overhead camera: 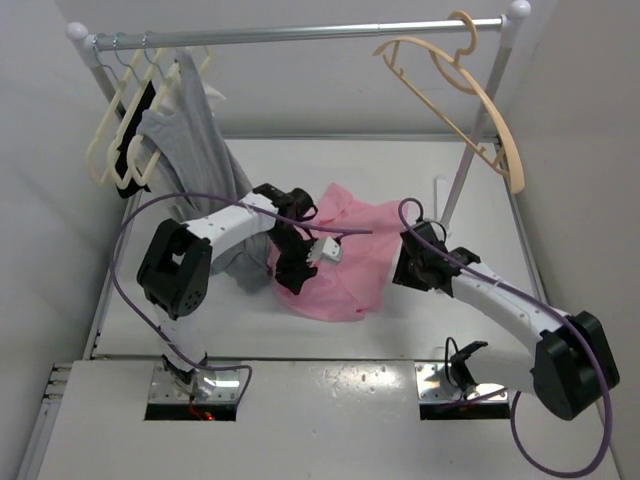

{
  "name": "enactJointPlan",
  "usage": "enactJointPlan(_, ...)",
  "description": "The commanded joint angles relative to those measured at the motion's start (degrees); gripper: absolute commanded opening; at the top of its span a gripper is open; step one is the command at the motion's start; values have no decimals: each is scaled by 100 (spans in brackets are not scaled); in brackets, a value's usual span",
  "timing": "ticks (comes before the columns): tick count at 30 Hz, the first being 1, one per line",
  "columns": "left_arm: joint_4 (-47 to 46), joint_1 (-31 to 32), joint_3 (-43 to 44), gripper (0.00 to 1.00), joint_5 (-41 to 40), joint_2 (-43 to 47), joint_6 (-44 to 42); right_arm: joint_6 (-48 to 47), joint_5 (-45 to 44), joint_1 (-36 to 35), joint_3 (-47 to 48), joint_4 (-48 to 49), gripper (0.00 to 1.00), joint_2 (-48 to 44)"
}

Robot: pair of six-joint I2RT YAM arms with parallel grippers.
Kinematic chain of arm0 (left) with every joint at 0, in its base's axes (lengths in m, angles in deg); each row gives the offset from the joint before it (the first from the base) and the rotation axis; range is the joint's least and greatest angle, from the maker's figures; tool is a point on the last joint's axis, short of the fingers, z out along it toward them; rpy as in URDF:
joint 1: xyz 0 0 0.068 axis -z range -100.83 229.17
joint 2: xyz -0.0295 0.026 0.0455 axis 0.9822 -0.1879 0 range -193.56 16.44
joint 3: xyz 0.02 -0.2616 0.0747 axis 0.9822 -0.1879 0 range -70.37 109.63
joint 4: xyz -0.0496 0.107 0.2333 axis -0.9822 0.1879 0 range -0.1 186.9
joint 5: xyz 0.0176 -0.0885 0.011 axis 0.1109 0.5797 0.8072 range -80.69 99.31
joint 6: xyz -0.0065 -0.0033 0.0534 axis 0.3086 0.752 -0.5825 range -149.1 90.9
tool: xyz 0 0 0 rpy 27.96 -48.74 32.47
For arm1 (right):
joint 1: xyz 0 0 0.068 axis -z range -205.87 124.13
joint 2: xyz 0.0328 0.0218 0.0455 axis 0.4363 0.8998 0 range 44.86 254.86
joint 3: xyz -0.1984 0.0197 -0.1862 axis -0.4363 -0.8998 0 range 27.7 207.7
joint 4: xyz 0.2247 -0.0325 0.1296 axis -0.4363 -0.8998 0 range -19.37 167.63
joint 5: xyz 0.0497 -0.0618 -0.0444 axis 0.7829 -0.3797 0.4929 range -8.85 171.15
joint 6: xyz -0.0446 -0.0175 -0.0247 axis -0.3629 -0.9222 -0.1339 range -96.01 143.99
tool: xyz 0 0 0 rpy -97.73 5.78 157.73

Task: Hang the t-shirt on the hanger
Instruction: Move the tshirt to the center of the board

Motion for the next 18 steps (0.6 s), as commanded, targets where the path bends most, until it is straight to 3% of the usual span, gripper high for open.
enactJointPlan(1,-1041,-51,316,68,486,303,1410,272,170,-22,92,743,43,312)
enactJointPlan(4,-2781,10,132,68,-40,303,2933,570,-206,30,251,691,57,813)
enactJointPlan(6,-3432,185,70,68,-568,251,3220,764,-487,30,444,691,63,1042)
enactJointPlan(15,-4763,459,-247,71,-1597,-179,4179,1204,-964,83,1113,848,67,2430)
enactJointPlan(18,-4816,459,-308,65,-1537,-286,4179,1353,-963,144,1227,849,65,2660)
